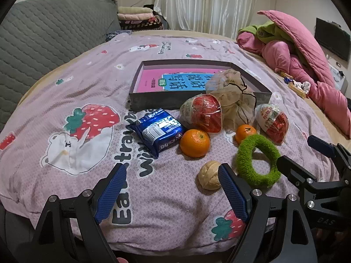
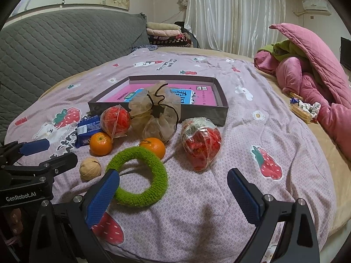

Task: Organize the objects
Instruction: 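Reach the left gripper to the walnut while the right gripper approaches the green ring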

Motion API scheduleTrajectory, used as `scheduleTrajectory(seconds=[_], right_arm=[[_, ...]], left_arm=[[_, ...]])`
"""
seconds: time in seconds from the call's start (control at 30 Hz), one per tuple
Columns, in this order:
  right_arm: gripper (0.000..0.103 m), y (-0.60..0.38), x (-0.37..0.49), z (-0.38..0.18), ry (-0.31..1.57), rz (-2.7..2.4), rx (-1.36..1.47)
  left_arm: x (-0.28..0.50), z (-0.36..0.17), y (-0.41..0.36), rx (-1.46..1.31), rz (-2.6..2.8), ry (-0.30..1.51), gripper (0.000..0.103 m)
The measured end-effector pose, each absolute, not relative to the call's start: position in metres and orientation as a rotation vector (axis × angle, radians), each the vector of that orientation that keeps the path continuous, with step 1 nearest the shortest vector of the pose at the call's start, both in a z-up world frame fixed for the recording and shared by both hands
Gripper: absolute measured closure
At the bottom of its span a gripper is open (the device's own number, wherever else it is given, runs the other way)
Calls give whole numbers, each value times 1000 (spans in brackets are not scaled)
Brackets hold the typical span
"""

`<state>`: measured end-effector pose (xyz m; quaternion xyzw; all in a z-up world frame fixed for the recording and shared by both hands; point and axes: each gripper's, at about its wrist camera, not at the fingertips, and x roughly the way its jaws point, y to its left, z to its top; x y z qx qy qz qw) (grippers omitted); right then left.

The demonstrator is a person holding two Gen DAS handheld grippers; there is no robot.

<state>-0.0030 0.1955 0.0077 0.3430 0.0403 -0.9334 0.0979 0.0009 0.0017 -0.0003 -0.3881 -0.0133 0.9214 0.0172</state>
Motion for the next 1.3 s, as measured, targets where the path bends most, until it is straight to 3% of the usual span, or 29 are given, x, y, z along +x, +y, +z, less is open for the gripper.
scheduleTrajectory(seconds=[0.87,1.03,1.3], right_arm=[[7,205,-23,-9,-7,-2720,1182],[14,204,-28,-12,-1,-2714,1203],[40,193,-37,-20,23,-2671,1262]], left_arm=[[-7,-17,10,-1252,2760,-24,17],[-15,-23,14,-1269,2737,-40,17],[-22,-29,19,-1281,2720,-37,17]])
